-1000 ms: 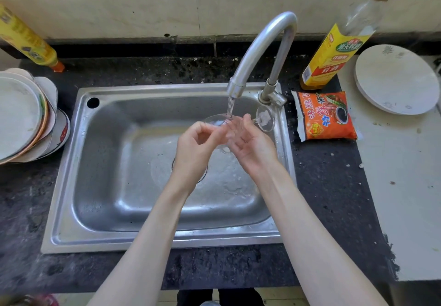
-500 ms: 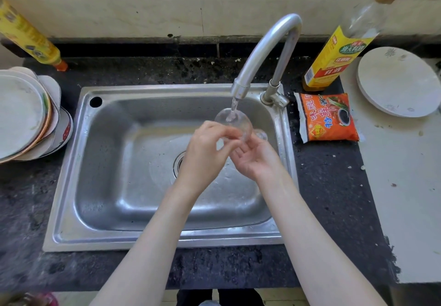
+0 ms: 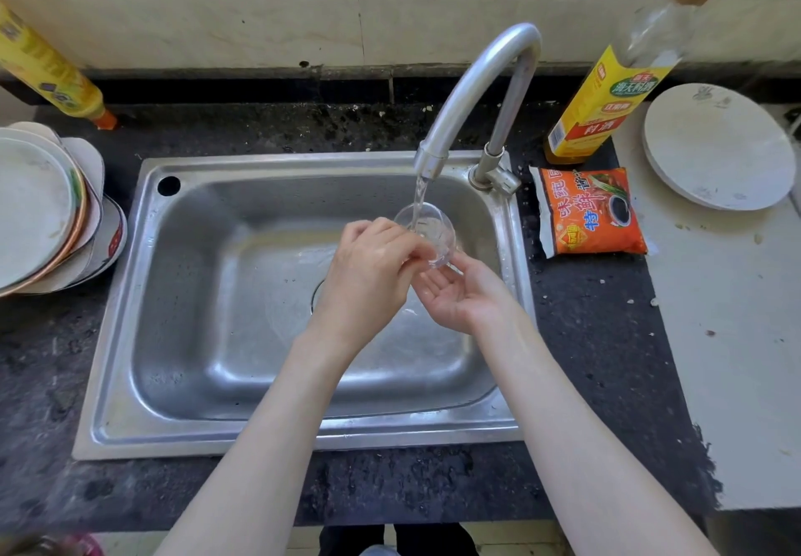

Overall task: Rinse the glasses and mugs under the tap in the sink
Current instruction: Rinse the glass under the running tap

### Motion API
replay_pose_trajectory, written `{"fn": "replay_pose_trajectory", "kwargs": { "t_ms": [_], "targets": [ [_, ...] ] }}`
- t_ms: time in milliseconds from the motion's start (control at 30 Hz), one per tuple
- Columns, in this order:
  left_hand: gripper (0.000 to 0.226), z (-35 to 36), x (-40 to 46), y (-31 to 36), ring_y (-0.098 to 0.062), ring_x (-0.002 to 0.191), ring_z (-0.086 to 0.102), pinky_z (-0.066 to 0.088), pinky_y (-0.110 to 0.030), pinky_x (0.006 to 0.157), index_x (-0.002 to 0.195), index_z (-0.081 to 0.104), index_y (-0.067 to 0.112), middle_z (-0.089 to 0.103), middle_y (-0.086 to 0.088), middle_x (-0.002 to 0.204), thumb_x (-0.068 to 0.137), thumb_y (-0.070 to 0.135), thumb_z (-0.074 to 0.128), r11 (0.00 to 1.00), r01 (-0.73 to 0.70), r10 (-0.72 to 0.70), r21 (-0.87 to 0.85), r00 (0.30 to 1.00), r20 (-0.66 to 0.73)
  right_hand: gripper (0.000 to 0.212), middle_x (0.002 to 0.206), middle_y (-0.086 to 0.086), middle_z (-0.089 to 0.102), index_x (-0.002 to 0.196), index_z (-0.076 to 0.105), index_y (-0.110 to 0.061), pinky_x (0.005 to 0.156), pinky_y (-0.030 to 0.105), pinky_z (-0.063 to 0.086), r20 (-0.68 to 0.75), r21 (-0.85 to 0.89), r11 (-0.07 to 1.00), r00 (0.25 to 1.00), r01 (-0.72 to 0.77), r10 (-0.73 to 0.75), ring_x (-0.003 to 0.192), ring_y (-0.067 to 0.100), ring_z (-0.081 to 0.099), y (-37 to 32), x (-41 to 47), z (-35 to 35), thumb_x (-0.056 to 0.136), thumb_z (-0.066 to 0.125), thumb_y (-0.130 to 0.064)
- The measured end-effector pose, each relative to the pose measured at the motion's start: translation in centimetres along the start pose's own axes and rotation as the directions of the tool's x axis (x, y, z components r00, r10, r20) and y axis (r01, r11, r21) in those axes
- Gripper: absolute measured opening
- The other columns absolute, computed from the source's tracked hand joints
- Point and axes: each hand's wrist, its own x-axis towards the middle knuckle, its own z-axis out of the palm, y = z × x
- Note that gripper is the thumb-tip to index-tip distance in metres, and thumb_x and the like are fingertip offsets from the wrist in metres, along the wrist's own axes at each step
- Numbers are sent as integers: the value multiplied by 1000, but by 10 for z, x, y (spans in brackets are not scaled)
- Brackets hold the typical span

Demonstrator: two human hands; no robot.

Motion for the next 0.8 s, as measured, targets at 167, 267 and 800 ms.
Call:
{"fn": "replay_pose_trajectory", "kwargs": {
  "t_ms": [167, 267, 800],
  "targets": [
    [23, 1, 0, -12, -20, 104, 60, 38, -36, 99, 104, 70, 23, 71, 3, 105, 85, 13, 61, 955, 285, -237, -76, 896, 376, 18, 62, 12, 70, 81, 63, -2, 58, 28, 57, -23, -211, 976, 997, 61, -67, 60, 22, 69, -1, 6, 0, 89, 59, -17],
    [45, 2, -5, -13, -17, 126, 45, 27, -45, 110, 134, 46, 26, 55, 3, 132, 90, 19, 53, 925, 334, -213, -182, 851, 480, 20, 61, 9, 70, 85, 63, -4, 51, 24, 56, 3, -244, 966, 996, 83, -85, 59, 19, 68, -2, 10, 3, 91, 55, -21],
    [49, -9, -17, -27, 2, 131, 34, -21, -40, 112, 134, 43, 36, 42, 20, 136, 90, 19, 55, 994, 92, -113, 67, 843, 527, 22, 101, 17, 68, 108, 60, 0, 57, 31, 57, -34, -428, 852, 937, 300, -347, 73, 25, 67, -10, 13, 7, 92, 56, -14]
  ]
}}
